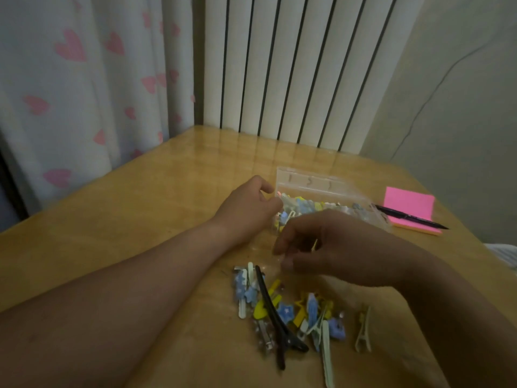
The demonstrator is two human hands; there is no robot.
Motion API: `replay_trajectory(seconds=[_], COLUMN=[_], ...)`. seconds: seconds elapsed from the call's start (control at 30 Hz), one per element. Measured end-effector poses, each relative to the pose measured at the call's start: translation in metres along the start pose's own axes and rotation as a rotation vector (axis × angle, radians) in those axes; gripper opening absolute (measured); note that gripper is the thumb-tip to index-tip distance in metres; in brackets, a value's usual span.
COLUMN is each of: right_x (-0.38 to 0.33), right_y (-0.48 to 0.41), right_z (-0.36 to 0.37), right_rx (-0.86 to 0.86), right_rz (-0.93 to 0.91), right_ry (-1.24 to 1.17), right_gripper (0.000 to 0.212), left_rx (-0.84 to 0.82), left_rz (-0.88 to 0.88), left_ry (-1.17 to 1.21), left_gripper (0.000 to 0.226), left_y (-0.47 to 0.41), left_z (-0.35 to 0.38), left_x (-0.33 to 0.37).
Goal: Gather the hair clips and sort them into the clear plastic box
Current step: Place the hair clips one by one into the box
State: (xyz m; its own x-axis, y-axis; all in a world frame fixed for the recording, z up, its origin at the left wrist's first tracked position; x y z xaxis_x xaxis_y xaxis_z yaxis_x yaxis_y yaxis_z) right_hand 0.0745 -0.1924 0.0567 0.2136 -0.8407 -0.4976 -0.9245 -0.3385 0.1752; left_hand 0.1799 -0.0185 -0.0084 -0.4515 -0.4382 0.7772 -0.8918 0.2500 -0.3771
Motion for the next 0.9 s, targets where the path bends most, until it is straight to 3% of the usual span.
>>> replay_trajectory(seconds=[0.13,0.53,0.7,0.83,0.9], right_x=[-0.008,0.003,0.027,0.054,0.070], right_y=[0.002,-0.002,0.004,0.001,-0.006], right_z=[0.008,0.005,-0.024,-0.042,-0.043], right_rx=[-0.196,-0.173,0.019,0.516,0.638], right_rz=[-0.008,-0.045,0.008,0.096,0.172], right_ry=[0.035,-0.014,-0.196,-0.296,-0.228], right_gripper=[0.020,0.006,0.001,0.009,0.012], left_rx=[-0.001,0.001,-0.007,-0.017,-0.019], left_rz=[-0.002,0.012,0.012,0.008,0.007], left_ry=[-0.002,-0.006,-0.004,-0.008,-0.007], left_gripper=[0.032,0.030,0.031,0.032,0.032], left_y=[0.000,0.000,0.000,0.001,0.001], left_z=[0.001,0.000,-0.001,0.000,0.000], left_x=[0.000,0.001,0.001,0.000,0.001])
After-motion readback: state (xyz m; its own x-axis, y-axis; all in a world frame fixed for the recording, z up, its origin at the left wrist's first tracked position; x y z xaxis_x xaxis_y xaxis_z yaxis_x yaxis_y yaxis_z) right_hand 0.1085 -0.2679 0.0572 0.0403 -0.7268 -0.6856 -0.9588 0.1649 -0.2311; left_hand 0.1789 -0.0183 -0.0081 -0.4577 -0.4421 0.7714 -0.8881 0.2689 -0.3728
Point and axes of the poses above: each hand's wrist, its own y-axis away from the middle knuckle, its own z-axis out of the palm, x = y × z, the point moved 1 cm from there along -y, towards the middle knuckle, and after that the axes turned 11 degrees about z, right-handed, at the moved point
